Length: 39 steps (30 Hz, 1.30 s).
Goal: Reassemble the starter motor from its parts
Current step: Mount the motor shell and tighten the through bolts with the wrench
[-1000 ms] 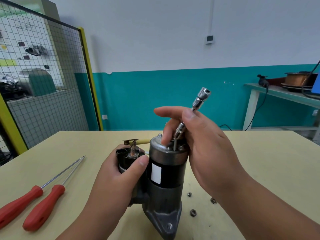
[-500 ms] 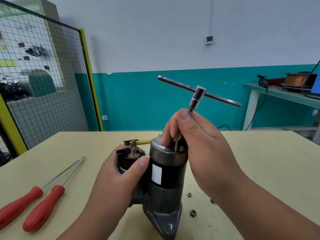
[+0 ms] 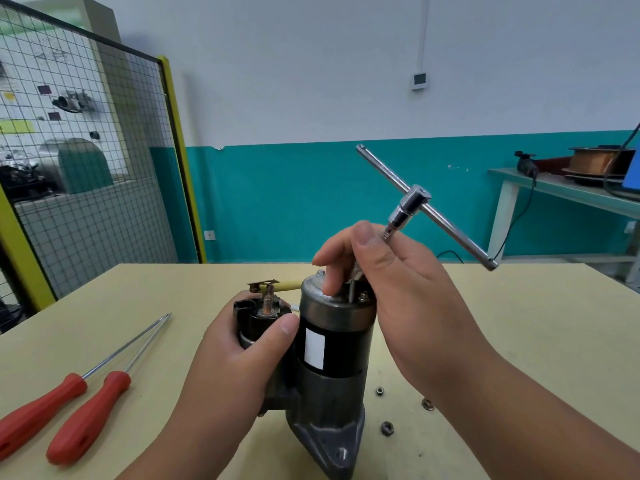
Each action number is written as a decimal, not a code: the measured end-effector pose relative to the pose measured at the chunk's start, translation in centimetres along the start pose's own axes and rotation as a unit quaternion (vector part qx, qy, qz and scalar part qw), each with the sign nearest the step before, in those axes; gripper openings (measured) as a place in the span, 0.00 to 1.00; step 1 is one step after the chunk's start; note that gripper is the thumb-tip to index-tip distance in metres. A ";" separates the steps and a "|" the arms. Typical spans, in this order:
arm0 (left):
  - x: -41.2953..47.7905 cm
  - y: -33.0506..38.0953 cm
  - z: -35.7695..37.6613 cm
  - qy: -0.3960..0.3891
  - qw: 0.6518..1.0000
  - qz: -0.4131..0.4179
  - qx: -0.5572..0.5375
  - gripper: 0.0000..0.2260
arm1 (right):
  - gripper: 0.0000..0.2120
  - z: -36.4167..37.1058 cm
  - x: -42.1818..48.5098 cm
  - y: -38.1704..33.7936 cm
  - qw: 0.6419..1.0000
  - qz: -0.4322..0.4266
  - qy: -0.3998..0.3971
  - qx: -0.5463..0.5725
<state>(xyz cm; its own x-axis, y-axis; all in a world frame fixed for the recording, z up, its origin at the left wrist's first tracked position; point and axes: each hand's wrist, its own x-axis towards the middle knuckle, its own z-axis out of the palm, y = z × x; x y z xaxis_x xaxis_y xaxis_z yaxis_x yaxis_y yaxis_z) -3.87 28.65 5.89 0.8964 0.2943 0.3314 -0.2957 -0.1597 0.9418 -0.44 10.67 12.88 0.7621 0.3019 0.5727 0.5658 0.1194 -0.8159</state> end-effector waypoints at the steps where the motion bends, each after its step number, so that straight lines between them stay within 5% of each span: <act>1: 0.0 0.0 0.0 -0.005 1.000 0.006 0.008 0.18 | 0.20 0.0 0.0 -0.1 1.000 0.001 0.003 -0.001; 13: 0.0 -0.3 0.0 -0.025 0.999 0.020 0.013 0.18 | 0.27 0.3 -0.6 -1.2 0.998 0.016 0.017 -0.061; 23: 0.3 -0.8 -0.2 -0.016 1.000 0.004 0.000 0.20 | 0.12 0.1 -0.9 -1.8 0.993 0.026 -0.027 -0.111; 39: 0.2 -0.2 -0.1 -0.024 0.999 0.031 0.025 0.20 | 0.22 0.1 0.1 -1.2 0.991 0.060 0.024 -0.118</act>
<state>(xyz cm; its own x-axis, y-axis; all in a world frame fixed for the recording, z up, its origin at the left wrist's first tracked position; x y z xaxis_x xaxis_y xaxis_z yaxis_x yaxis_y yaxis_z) -3.69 28.79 5.75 0.8917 0.2372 0.3855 -0.3363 -0.2229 0.9150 -1.11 10.66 13.90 0.8396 0.2536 0.4804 0.5234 -0.1408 -0.8404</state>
